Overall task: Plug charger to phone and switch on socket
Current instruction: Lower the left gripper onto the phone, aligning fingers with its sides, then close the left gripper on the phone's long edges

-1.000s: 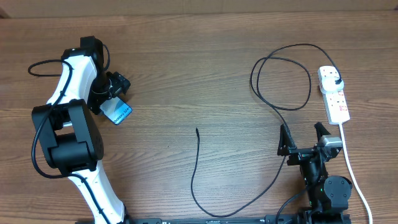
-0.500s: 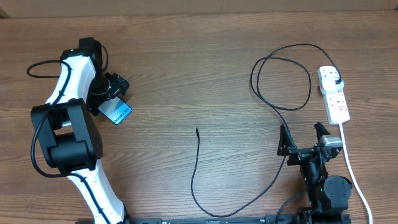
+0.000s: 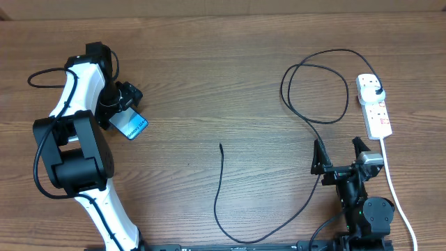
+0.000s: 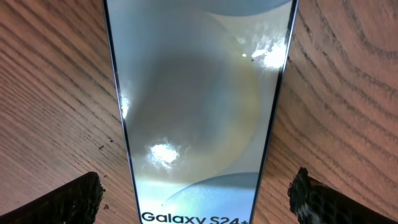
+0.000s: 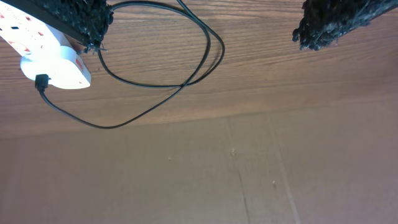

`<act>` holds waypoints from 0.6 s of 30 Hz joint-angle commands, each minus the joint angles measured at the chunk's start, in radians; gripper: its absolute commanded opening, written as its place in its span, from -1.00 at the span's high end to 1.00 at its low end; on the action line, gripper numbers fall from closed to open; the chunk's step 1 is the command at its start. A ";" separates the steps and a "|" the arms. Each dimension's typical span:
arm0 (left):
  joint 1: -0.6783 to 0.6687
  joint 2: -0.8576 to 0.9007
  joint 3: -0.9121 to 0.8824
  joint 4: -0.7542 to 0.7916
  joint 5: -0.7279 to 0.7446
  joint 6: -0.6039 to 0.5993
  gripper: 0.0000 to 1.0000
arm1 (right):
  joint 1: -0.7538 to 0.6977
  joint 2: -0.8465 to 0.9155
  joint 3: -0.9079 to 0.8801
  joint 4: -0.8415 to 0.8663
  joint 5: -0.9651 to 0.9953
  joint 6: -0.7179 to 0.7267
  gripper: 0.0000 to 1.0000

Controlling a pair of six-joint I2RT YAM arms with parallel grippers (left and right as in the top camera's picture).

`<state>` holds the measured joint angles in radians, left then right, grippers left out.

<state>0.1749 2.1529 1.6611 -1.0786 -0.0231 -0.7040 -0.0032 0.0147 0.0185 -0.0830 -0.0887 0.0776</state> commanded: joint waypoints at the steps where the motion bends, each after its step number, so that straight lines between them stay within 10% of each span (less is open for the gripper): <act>1: 0.008 0.032 -0.005 0.007 -0.014 0.013 -0.99 | 0.004 -0.011 -0.010 0.005 0.009 -0.004 -1.00; 18: 0.008 0.035 -0.006 0.014 -0.031 0.021 -0.99 | 0.004 -0.011 -0.010 0.005 0.009 -0.004 -1.00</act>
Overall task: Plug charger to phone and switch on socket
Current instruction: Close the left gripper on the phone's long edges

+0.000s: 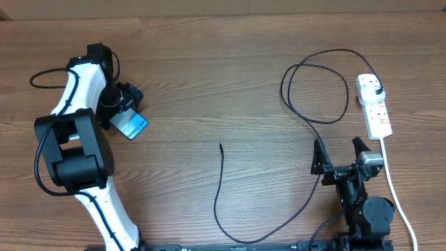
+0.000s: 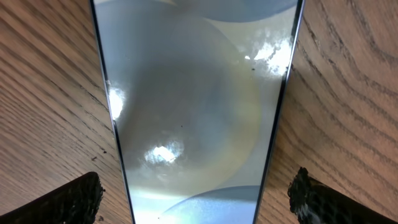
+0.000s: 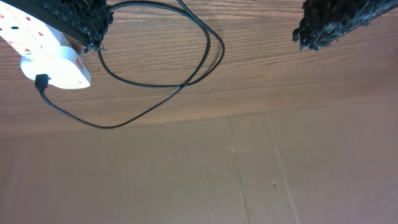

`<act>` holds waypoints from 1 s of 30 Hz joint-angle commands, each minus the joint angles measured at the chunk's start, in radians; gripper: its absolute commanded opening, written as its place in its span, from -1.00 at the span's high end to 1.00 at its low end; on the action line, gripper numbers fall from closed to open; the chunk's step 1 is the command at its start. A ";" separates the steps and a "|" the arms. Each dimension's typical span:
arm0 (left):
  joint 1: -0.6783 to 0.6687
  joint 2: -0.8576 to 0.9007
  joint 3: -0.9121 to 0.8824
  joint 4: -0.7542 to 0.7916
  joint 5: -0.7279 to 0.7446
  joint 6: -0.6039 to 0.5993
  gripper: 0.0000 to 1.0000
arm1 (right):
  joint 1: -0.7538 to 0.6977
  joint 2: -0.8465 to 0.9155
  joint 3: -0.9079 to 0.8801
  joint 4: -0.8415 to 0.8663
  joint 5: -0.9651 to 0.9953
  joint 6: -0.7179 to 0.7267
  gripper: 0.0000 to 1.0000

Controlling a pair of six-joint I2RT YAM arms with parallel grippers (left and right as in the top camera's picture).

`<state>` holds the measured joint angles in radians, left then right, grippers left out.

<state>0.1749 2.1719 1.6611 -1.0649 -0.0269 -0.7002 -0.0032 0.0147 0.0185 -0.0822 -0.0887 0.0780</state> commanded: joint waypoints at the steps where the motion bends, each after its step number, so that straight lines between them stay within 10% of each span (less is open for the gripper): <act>1: 0.008 0.016 -0.006 0.000 -0.030 0.018 -0.99 | 0.004 -0.011 -0.010 0.004 0.010 -0.004 -1.00; 30: 0.009 0.016 -0.006 0.019 -0.025 0.016 -0.99 | 0.004 -0.011 -0.010 0.004 0.009 -0.004 -1.00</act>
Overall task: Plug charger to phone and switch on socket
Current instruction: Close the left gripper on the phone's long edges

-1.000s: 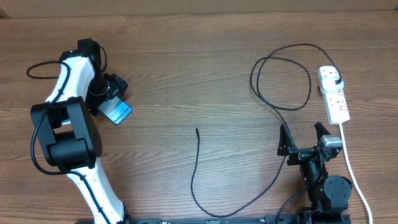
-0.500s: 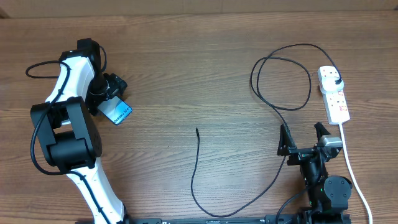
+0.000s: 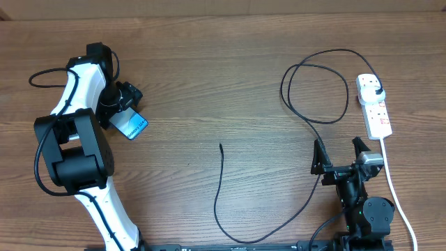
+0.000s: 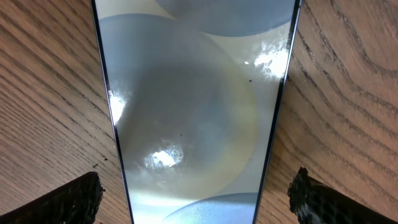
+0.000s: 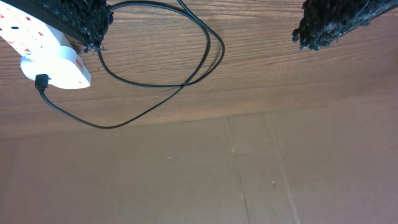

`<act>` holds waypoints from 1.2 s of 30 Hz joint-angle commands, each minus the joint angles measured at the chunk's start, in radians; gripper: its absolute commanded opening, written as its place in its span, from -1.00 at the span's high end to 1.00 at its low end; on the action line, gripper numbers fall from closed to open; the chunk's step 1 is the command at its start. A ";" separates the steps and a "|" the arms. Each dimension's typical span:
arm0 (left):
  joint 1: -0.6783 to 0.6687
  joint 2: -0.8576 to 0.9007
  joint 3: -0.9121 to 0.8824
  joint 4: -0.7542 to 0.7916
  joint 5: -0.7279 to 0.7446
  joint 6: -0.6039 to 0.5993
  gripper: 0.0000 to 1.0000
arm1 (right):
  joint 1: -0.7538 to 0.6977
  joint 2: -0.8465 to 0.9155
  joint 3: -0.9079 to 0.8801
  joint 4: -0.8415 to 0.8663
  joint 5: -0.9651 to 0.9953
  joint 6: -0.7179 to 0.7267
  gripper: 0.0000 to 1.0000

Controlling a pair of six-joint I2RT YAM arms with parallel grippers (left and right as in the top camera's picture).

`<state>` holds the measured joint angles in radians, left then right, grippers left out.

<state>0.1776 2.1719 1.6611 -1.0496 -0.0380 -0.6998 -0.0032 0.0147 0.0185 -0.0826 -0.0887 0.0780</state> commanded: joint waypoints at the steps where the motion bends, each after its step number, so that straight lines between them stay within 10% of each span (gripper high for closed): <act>1: 0.006 0.016 -0.006 0.005 -0.014 0.016 -0.99 | 0.004 -0.011 -0.010 0.004 0.010 -0.004 -1.00; 36: 0.006 0.084 -0.006 0.010 -0.013 0.016 -0.99 | 0.004 -0.011 -0.010 0.004 0.009 -0.004 -1.00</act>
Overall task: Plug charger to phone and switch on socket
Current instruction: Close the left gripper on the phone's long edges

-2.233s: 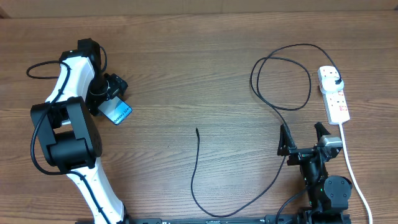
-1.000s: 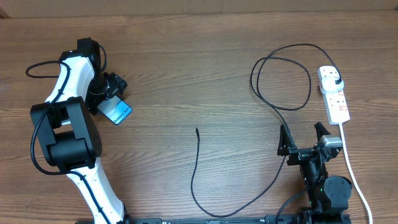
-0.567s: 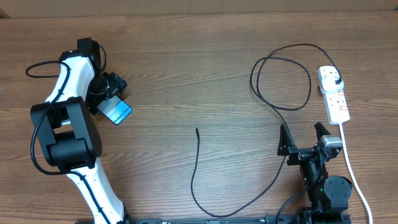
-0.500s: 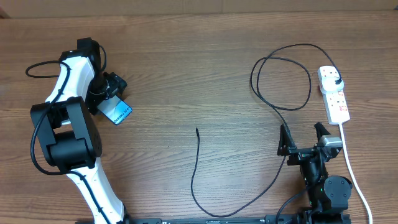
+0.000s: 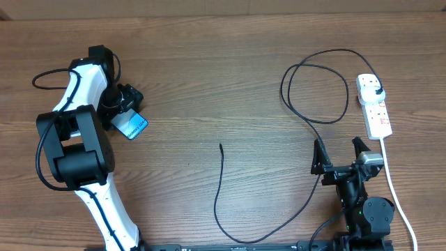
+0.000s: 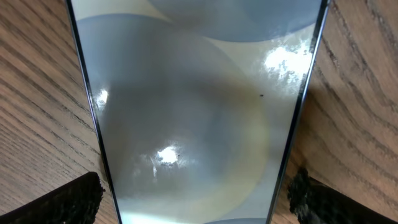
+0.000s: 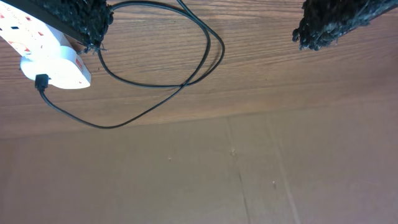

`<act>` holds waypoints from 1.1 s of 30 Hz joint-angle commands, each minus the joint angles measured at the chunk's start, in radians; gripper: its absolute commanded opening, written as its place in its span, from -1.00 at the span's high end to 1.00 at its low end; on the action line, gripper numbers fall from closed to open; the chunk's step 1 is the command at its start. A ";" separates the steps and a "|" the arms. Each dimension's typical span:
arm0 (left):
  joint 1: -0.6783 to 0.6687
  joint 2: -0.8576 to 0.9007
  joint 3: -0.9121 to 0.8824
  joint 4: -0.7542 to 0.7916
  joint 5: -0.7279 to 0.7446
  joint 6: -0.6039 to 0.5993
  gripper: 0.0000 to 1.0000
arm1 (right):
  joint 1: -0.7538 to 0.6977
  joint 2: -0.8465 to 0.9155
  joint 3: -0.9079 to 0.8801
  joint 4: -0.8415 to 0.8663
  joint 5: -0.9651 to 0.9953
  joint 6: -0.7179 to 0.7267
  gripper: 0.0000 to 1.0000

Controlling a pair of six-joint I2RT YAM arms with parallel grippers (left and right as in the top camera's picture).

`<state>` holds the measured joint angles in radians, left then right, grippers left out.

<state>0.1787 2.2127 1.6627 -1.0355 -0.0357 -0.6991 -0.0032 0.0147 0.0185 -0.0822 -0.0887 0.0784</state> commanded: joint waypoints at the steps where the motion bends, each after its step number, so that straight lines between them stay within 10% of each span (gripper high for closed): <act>1: 0.005 0.043 -0.007 -0.005 -0.016 0.016 -0.99 | 0.004 -0.011 -0.010 0.004 0.009 -0.005 -1.00; 33: 0.061 0.044 -0.007 -0.060 0.011 0.014 -0.99 | 0.004 -0.011 -0.010 0.004 0.009 -0.005 -1.00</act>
<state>0.2226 2.2127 1.6627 -1.0874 -0.0051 -0.6991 -0.0032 0.0147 0.0185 -0.0826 -0.0887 0.0776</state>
